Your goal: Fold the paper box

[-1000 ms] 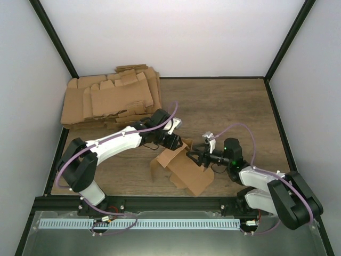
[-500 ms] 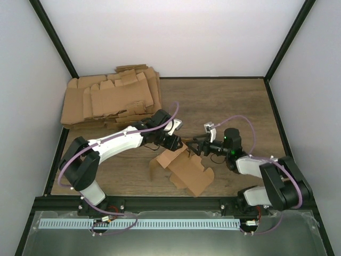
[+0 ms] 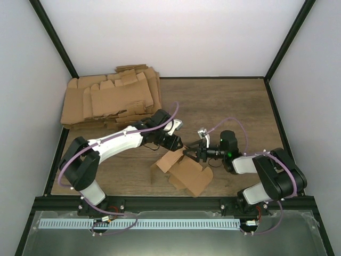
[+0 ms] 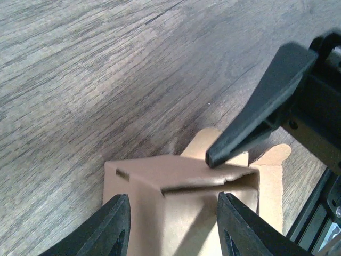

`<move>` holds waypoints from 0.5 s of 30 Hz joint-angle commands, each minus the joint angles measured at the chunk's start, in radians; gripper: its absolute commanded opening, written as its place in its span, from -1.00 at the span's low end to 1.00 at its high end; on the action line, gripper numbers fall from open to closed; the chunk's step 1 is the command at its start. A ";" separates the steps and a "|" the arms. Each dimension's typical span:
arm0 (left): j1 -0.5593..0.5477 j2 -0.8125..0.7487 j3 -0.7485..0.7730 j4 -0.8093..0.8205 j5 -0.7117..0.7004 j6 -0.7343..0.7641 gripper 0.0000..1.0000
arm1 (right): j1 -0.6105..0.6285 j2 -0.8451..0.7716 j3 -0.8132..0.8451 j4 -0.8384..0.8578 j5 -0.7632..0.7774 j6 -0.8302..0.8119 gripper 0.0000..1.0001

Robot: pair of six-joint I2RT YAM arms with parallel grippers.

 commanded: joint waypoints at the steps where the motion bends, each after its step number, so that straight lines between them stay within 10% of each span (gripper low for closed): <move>1: 0.012 -0.005 0.007 0.004 0.037 0.023 -0.05 | 0.041 -0.028 -0.039 0.029 0.027 -0.061 0.38; 15: 0.061 -0.010 -0.007 -0.031 0.113 0.079 -0.05 | 0.110 -0.046 -0.074 0.044 0.127 -0.127 0.42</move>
